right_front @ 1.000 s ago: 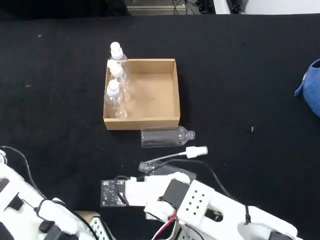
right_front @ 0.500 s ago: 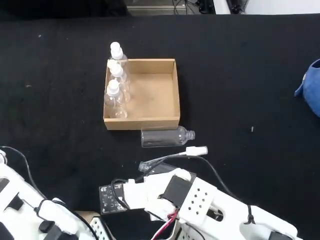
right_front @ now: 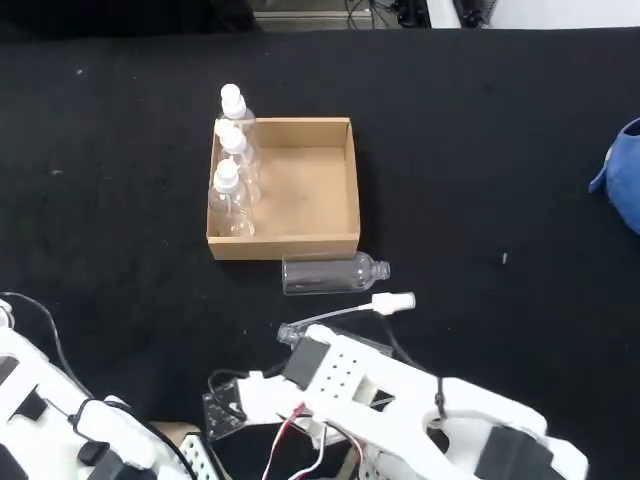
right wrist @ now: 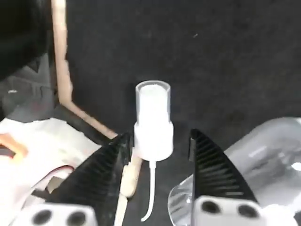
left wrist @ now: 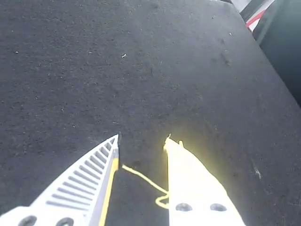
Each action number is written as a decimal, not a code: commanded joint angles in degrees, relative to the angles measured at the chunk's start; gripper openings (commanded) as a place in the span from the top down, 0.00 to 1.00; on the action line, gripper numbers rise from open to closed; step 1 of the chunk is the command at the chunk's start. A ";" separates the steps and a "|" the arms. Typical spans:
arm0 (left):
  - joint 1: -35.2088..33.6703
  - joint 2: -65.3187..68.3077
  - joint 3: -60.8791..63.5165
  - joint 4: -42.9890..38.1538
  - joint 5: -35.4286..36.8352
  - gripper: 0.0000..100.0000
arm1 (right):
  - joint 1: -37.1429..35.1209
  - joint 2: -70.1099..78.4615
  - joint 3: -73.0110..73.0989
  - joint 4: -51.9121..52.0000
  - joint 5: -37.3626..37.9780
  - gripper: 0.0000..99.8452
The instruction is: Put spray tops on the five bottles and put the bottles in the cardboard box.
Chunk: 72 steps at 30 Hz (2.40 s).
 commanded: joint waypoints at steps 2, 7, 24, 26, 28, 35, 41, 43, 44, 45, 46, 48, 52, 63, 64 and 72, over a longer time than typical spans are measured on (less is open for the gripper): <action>-0.57 -0.18 -3.21 -0.79 0.18 0.97 | -0.53 0.31 1.45 -8.44 -2.90 0.82; -0.57 -0.18 -3.21 -0.79 0.18 0.97 | -0.35 0.31 7.08 -18.37 -4.57 0.90; -0.48 -0.18 -3.03 -0.79 0.18 0.97 | 21.54 -8.04 -26.86 9.85 -4.92 0.99; -0.31 -0.18 -3.03 -0.62 0.18 0.97 | 25.23 -12.79 -29.49 12.66 -4.92 0.99; -0.22 -0.18 -2.95 -0.44 0.18 0.97 | 30.24 -17.80 -31.16 14.07 -5.01 0.99; 1.19 -0.88 -1.45 -0.44 0.18 0.97 | 60.57 -23.16 -29.49 7.74 -5.01 0.99; 8.31 -0.88 -2.15 4.13 -6.59 0.97 | 76.75 -11.47 -24.75 -7.91 -11.87 0.99; 11.65 -0.88 -3.12 7.30 -8.97 0.97 | 79.56 -5.76 -24.66 -13.80 -14.33 0.99; 13.41 -0.88 -3.47 9.05 -9.76 0.97 | 80.62 -2.86 -24.75 -16.53 -15.82 0.99; 15.08 -0.88 -3.82 10.81 -10.37 0.97 | 81.23 0.13 -24.92 -18.90 -17.32 0.99; 16.84 -0.88 -4.18 12.48 -10.73 0.97 | 81.67 3.03 -25.36 -20.75 -18.81 0.99; 20.18 -0.88 -4.53 15.12 -11.25 0.97 | 82.02 8.22 -27.38 -23.12 -21.45 0.99; 24.13 -0.88 -4.00 15.47 -11.25 0.97 | 82.02 16.22 -35.30 -20.31 -25.76 0.88; 24.66 -0.53 -3.91 15.47 -11.25 0.97 | 81.23 21.23 -54.99 1.32 -26.55 0.74; 24.66 -0.44 -3.91 15.47 -11.25 0.97 | 80.97 21.14 -54.73 1.41 -24.97 0.77; 24.66 -0.35 -3.91 15.47 -11.25 0.97 | 78.59 8.40 -41.45 1.67 -12.13 0.81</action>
